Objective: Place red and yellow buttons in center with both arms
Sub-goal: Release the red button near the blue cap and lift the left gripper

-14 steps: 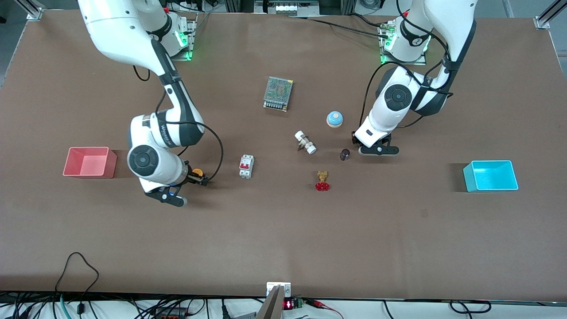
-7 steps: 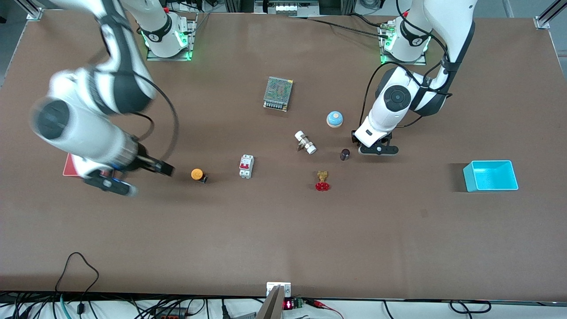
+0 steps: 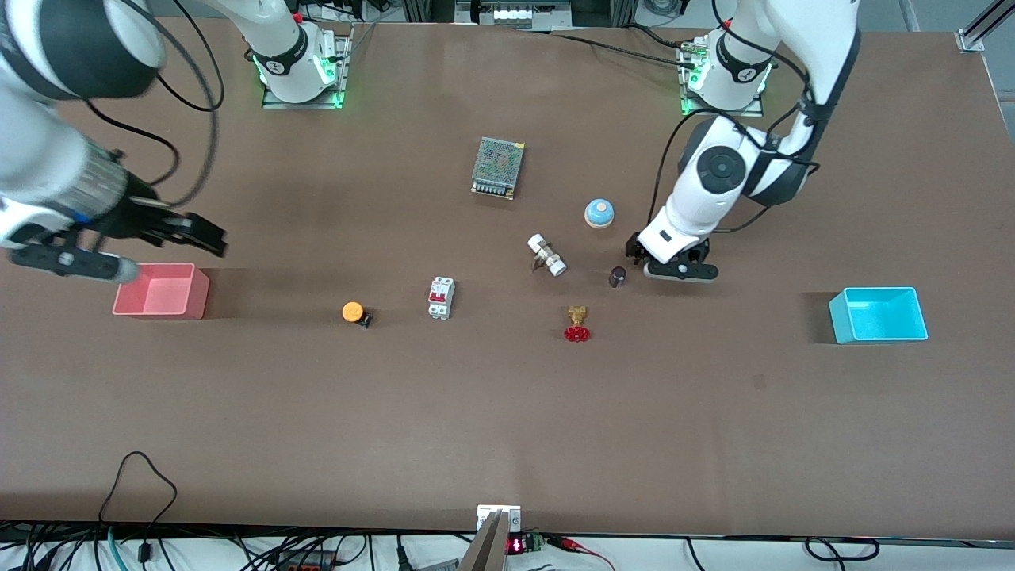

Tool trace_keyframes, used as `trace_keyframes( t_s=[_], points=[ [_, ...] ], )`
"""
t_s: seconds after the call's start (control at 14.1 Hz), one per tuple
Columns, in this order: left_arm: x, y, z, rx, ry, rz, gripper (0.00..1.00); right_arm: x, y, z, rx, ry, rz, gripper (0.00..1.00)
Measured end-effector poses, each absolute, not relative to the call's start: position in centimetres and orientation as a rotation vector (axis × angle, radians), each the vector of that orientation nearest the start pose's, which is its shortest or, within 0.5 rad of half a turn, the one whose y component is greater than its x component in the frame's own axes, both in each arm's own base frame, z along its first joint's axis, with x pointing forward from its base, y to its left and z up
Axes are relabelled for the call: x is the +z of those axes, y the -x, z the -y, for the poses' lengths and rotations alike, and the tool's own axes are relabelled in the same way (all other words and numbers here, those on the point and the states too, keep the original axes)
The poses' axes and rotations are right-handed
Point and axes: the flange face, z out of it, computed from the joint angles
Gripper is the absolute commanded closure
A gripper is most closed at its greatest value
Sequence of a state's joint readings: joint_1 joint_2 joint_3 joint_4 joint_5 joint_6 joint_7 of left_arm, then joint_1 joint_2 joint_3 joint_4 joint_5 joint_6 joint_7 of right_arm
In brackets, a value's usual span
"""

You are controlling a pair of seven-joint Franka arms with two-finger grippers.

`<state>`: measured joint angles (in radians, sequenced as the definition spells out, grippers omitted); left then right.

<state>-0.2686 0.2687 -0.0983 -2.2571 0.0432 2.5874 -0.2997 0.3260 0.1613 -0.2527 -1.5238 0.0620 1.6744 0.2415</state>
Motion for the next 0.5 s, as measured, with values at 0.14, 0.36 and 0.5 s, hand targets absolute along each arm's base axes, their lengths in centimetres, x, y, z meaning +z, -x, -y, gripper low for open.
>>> trace_keyframes(
  t_s=[0.14,0.36,0.5],
  points=[
    [27.7,-54.1,16.4,-0.187,3.150,-0.262,0.00,56.9,-60.8,-1.5,0.006,3.108,-0.312,0.00],
    [33.0,-58.3,13.4,-0.152,3.124,-0.335,0.00,57.7,-60.6,5.1,-0.006,3.094,-0.329,0.00],
    [37.4,-60.2,13.0,-0.062,3.108,-0.379,0.00,58.7,-60.1,6.6,-0.027,3.092,-0.255,0.00]
  ],
)
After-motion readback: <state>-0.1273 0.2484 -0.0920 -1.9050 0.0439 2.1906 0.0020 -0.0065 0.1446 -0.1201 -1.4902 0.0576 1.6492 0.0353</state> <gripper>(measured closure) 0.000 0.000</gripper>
